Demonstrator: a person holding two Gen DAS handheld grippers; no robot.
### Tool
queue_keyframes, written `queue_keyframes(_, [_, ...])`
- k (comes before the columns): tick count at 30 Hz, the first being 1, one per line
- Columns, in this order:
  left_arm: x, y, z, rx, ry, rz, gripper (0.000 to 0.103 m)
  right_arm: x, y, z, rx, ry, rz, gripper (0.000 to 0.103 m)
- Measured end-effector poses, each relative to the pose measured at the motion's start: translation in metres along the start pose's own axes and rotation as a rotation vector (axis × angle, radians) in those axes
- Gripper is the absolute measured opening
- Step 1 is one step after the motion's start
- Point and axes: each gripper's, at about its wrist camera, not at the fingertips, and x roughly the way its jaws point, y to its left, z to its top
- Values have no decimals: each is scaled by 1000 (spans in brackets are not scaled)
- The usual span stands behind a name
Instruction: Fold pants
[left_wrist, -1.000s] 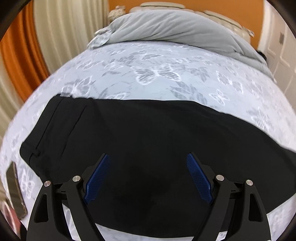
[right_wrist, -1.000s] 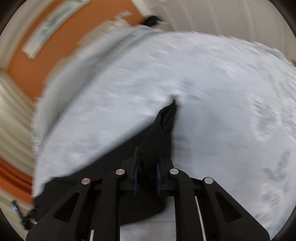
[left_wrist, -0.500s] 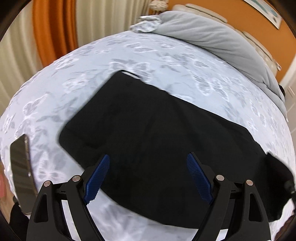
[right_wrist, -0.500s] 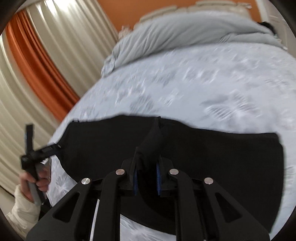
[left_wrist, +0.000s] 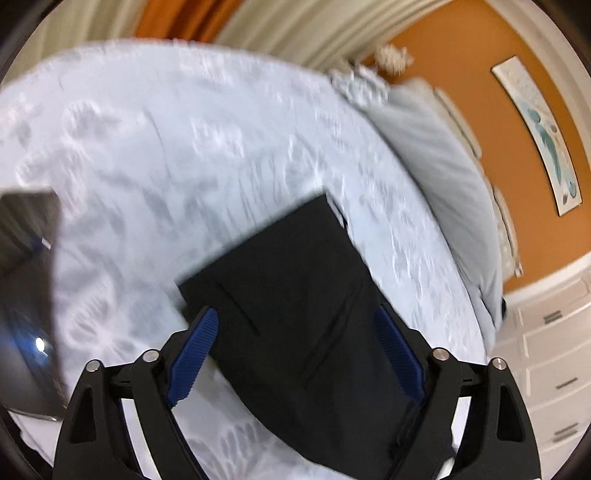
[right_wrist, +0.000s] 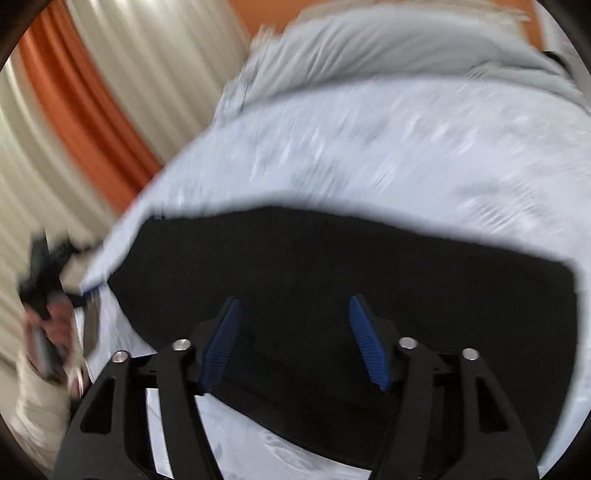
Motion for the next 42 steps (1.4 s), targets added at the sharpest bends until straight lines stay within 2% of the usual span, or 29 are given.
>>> queue_keyframes(1, [-2,2,1,3,-21,27,87,-21,-22,5,33,-51,-59,84])
queue_keyframes(3, [5,8,-2,-6,-4,92,87,-43,-62,4,101,-63,-137,86])
queue_keyframes(6, [31,25,-15,-109,145,85,87,-52,-137,-18,293,39,-242,86])
queue_keyframes(7, [42,32,-23,-170,205,61,87,-51,-151,-27,332,68,-248,86])
queue_keyframes(9, [42,28,-29,-163,165,74,89,-42,-174,-50,400,145,-214,79])
queue_keyframes(11, [45,17,-33,-147,167,60,89,-31,-180,-64,417,192,-164,77])
queue_keyframes(12, [51,13,-37,-163,170,28,88,-30,-175,-69,378,173,-169,77])
queue_keyframes(14, [55,10,-40,-193,134,35,87,-26,-160,-69,290,180,-176,76])
queue_keyframes(16, [56,3,-43,-191,107,31,75,-20,-151,-72,271,176,-124,49])
queue_keyframes(17, [57,0,-45,-193,105,31,67,-14,-148,-72,271,179,-126,31])
queue_keyframes(18, [58,-1,-46,-194,93,48,53,-10,-149,-73,270,182,-116,7])
queue_keyframes(19, [59,-1,-46,-195,85,61,41,-12,-145,-68,266,176,-106,7])
queue_keyframes(20, [59,1,-46,-203,88,61,21,-17,-138,-62,227,159,-121,7])
queue_keyframes(21, [59,5,-46,-227,90,44,10,-26,-134,-57,198,139,-123,6])
queue_keyframes(23, [51,6,-46,-248,93,-1,7,-51,-132,-47,184,92,-95,6])
queue_keyframes(25, [39,-3,-46,-210,87,-44,7,-77,-136,-43,178,58,-89,6])
queue_keyframes(28, [36,-20,-51,-135,116,-93,6,-109,-155,-46,201,15,-133,6])
queue_keyframes(30, [40,-29,-64,-112,174,-122,6,-132,-170,-51,216,-9,-208,2])
queue_keyframes(32, [45,-35,-76,-73,212,-105,7,-139,-193,-65,228,62,-219,3])
queue_keyframes(33, [50,-39,-82,-52,232,-89,7,-135,-197,-71,224,97,-230,7])
queue_keyframes(35, [54,-40,-83,-27,223,-18,12,-123,-200,-82,211,168,-331,16])
queue_keyframes(36, [57,-35,-83,-44,233,4,15,-122,-194,-81,189,179,-379,17])
queue_keyframes(38, [61,-25,-81,-107,248,-1,17,-136,-161,-72,76,77,-411,18])
queue_keyframes(39, [60,-24,-81,-119,248,-4,17,-139,-142,-67,20,29,-382,23])
queue_keyframes(41, [56,-28,-80,-92,227,15,17,-124,-93,-65,-118,-18,-278,58])
queue_keyframes(42, [55,-31,-81,-68,218,29,17,-108,-69,-67,-196,8,-255,58])
